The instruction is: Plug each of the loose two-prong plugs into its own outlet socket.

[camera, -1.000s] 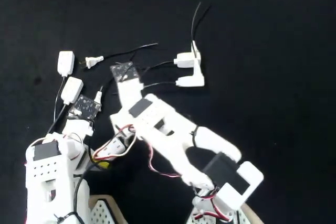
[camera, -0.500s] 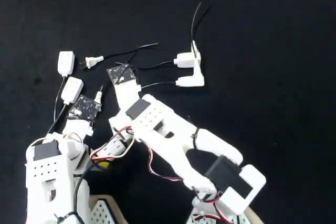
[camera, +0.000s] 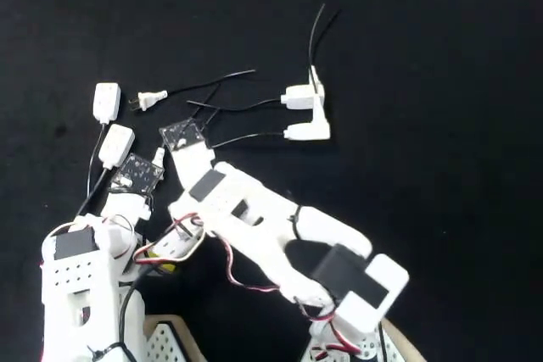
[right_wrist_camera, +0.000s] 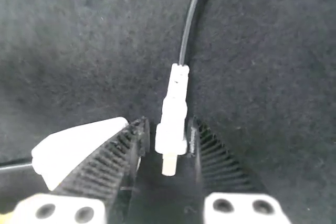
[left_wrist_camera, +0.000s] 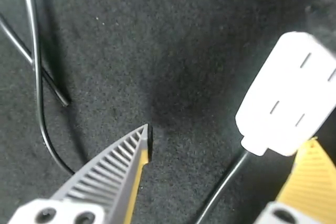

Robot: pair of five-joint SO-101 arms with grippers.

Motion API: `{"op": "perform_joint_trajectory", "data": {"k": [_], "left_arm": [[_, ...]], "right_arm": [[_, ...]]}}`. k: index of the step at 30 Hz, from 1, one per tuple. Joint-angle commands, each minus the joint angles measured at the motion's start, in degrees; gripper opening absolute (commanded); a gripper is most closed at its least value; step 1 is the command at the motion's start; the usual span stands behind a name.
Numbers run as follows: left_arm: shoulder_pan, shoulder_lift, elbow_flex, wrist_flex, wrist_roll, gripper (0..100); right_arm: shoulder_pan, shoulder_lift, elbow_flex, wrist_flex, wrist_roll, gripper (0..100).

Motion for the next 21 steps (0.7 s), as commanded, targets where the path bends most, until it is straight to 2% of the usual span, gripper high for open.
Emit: {"op": "perform_joint_trajectory", "data": {"k": [1,4,7,15,19,21], "left_arm": [[-0.40,-0.70,-0.22,-0.97,-0.18,41],[-0.40,-0.70,-0.22,-0.88,-0.18,41],[-0.40,-0.70,-0.22,-0.79,-0.18,41],[-0.40,-0.70,-0.22,-0.70,-0.18,41],[-0.40,-0.70,-0.22,-0.70,-0.18,41],[-0.40,-0.70,-0.22,-0.70,-0.18,41]], "right_arm": [[-0.26,0.75,-5.05,2.55,0.09,12.4],[1.32,1.71,-6.37,3.69,1.14,12.4],[3.34,2.24,-6.73,3.52,5.98,12.3],[3.43,2.33,-6.99,3.43,14.51,11.9],[3.43,2.33,-6.99,3.43,16.35,0.9],[3.43,2.33,-6.99,3.52,16.44,2.5]]}}
